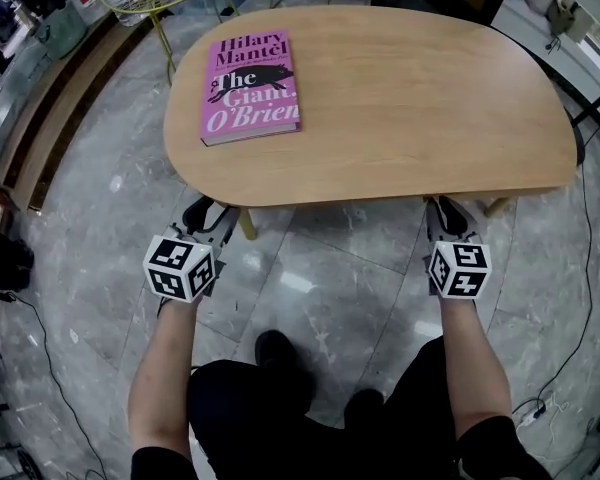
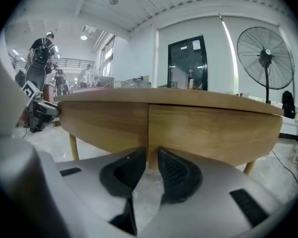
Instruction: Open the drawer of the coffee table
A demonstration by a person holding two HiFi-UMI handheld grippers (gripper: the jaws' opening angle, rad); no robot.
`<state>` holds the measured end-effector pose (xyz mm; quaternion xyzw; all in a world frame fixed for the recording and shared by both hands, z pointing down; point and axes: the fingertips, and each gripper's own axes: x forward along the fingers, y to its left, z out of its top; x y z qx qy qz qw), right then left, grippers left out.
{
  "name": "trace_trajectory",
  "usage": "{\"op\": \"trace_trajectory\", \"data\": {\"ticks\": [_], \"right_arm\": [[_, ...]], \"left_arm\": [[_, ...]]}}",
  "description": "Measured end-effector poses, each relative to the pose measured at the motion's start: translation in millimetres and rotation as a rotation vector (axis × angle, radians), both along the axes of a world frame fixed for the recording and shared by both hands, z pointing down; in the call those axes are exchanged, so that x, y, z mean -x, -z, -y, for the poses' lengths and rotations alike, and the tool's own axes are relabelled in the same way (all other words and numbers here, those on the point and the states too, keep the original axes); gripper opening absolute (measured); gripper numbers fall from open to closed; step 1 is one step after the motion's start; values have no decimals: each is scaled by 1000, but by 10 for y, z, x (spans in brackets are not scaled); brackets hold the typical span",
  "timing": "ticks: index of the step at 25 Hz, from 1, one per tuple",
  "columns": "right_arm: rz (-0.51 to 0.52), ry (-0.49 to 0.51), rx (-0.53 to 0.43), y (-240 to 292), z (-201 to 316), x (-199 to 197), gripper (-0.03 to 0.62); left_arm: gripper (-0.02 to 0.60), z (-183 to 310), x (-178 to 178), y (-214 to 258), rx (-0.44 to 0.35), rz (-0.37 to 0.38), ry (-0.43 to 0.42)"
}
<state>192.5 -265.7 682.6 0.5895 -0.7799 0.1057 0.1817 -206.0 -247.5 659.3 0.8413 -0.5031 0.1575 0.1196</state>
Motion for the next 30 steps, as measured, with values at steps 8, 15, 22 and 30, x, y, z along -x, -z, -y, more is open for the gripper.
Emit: {"op": "trace_trajectory", "data": {"ticks": [8,15,22,30], "right_arm": [[4,-13,-21,-28,17,-38,44],[3,-21,-20,-27,37,-62,41],[1,-19,-12,-17,101,-54,40],[26,80,52,-261,-116,251,140]], "left_arm": [[201,1,7,-6,-18,-5,13],[202,5,-13,-12,-11,-3,5],[190,-6,4,9,-12,-5,-10],[186,-4,3,-3,-1,12,-10]]}}
